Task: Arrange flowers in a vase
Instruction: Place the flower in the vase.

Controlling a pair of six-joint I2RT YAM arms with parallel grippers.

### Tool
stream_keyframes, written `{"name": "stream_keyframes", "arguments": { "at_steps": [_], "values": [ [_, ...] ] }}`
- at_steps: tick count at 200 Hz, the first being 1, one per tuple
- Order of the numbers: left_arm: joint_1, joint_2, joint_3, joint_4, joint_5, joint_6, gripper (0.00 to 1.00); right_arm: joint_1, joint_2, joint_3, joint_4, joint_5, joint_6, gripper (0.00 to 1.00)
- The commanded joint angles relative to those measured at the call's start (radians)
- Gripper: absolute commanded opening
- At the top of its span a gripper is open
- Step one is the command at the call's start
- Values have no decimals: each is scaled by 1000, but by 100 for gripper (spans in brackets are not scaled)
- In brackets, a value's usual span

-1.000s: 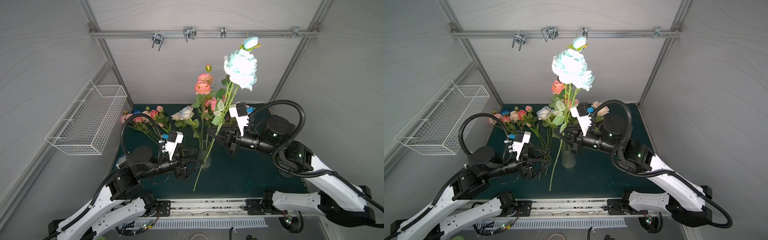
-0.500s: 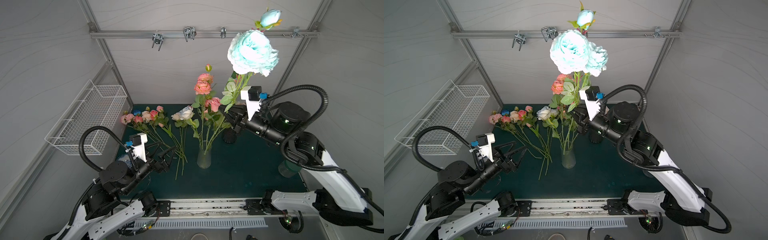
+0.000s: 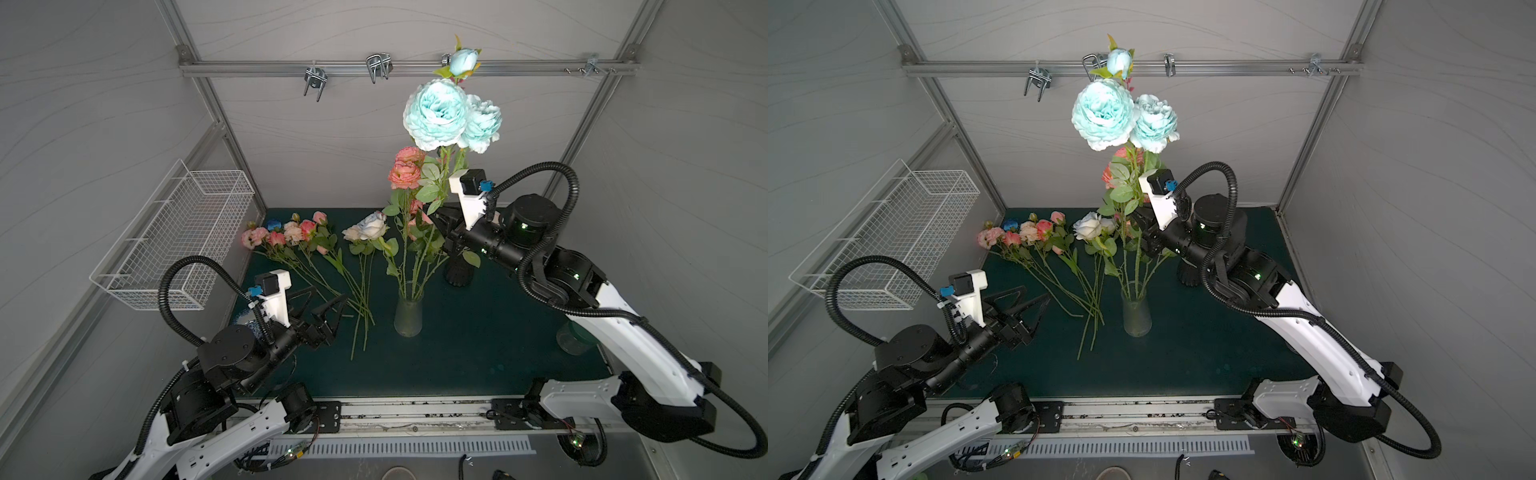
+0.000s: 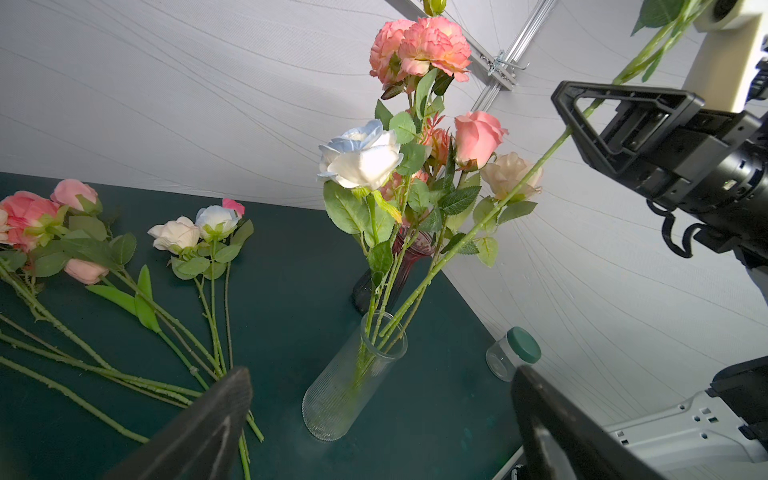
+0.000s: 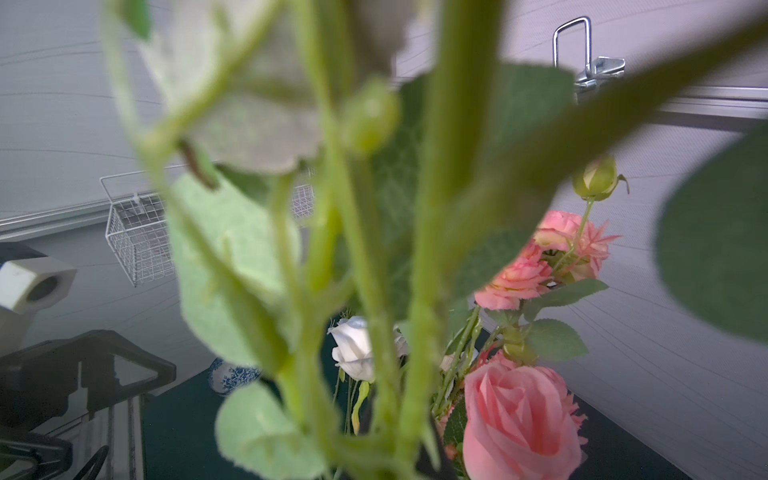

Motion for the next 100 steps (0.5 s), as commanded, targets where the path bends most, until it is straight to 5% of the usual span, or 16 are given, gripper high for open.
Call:
{"name": "stream_keyframes", "arguments": {
  "at_steps": [1,100],
  "values": [
    [-1,-10,-4,15,-12,3,99,-4,-21,-67,76,-5,0,0],
    [0,-6,-19,5,-29,-4,99,84,-90,-360,127,81,47,0]
  ]
}}
